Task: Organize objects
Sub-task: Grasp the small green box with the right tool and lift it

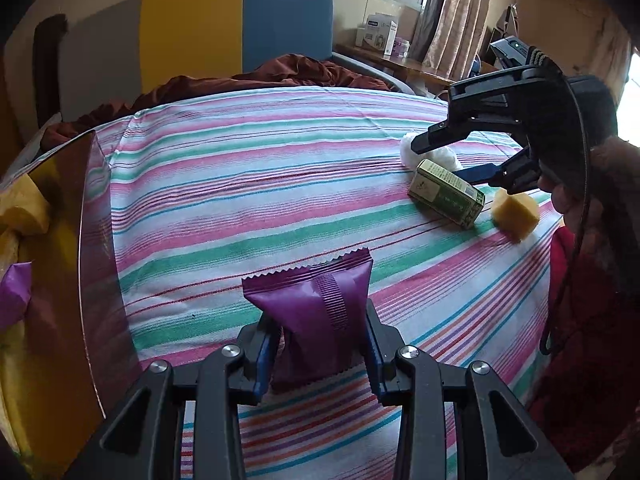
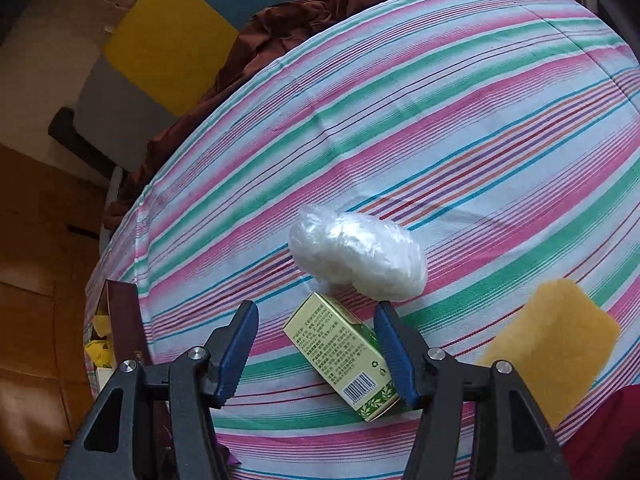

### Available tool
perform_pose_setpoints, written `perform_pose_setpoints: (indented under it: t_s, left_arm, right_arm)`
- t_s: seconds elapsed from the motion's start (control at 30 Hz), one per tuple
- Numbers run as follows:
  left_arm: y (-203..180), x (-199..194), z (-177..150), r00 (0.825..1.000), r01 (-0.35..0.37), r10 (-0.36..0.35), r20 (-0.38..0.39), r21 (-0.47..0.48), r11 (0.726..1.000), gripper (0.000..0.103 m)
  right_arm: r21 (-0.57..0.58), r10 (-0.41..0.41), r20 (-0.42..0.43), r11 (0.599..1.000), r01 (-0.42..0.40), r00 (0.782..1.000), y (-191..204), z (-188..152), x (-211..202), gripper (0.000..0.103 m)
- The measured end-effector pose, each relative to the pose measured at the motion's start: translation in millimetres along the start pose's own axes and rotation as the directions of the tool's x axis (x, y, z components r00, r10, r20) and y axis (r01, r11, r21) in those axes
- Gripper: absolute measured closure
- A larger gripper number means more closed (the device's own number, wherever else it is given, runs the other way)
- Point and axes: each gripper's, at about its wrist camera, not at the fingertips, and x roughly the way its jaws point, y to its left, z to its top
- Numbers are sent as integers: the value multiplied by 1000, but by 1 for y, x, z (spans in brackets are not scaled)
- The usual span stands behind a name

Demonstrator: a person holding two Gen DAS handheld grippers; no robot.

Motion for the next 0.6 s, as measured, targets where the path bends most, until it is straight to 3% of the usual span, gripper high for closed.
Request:
perform_pose_setpoints:
  t_s: [0.27,0.37,0.43,0.47,0.6]
  left_arm:
    - [2,2,-2,1000,6,-6,5,-7,1000,65]
    - [1,2,-2,1000,6,-6,6,-3,1000,65]
    - [1,3,-2,1000,5,-4,8,-1,1000,65]
    - [1,3,-2,1000,4,-4,9,-1,1000,65]
    - [1,4,-2,1000,3,-3,11,0,1000,65]
  right_arm:
    - [-60,-83,-41,995,81,996,9,-3,13,41]
    - [-121,-158,-67,981,149,985,16,-9,21,42]
    - [-204,-265,-45,946,251,963,27,-14,26,57]
    - [-240,-320,-28,922,304,947,32,-16,29,72]
    - [-272,-297,-24,921,280,955,39,-18,31,73]
